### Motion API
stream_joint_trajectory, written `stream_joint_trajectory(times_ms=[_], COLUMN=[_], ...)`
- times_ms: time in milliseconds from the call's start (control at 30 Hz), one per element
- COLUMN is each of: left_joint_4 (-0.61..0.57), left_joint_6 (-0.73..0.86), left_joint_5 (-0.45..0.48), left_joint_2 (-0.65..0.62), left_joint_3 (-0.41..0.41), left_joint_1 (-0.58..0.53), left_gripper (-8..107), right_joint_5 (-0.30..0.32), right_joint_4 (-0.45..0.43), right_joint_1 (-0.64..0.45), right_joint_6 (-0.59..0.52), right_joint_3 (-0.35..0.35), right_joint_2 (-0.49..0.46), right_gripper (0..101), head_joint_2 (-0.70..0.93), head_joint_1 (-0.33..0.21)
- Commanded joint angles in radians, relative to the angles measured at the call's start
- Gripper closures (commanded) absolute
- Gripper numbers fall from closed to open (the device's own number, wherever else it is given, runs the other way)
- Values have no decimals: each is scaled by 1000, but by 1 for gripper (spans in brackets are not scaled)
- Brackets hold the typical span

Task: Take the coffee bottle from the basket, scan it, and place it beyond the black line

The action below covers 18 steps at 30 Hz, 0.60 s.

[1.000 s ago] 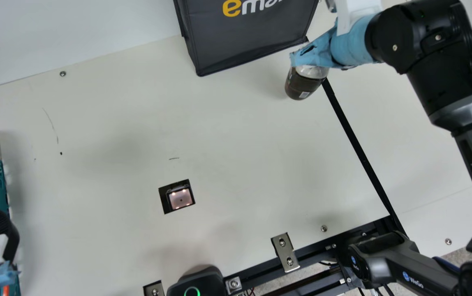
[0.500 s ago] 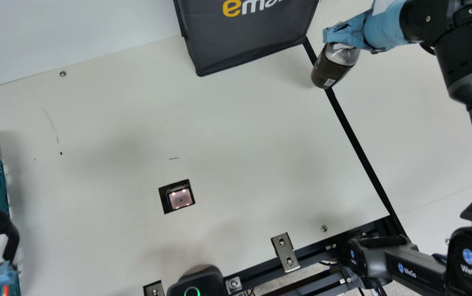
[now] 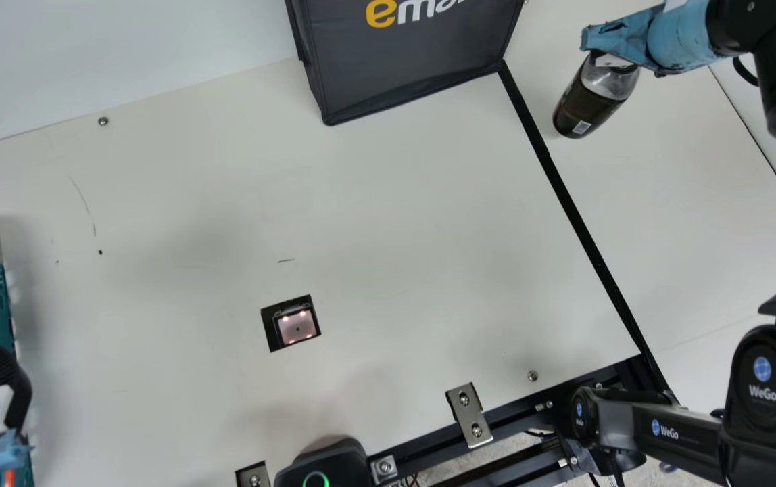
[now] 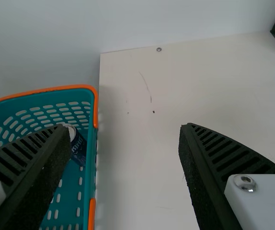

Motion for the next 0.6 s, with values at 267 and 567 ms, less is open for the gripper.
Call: stream_joint_trajectory(times_ms=[267, 567], left_joint_4=[0, 0], left_joint_6=[0, 0], left_joint_5=[0, 0], left_joint_2=[0, 0], left_joint_3=[0, 0], left_joint_1=[0, 0], left_gripper=[9, 9], right_joint_5=[-37, -83], right_joint_4=[-19, -48], right_joint_1=[-44, -43], right_joint_6=[-13, 5], right_joint_3=[33, 71], right_joint_2=[16, 21], right_gripper=[101, 101], head_joint_2=[-2, -2], head_joint_1=[-17, -17])
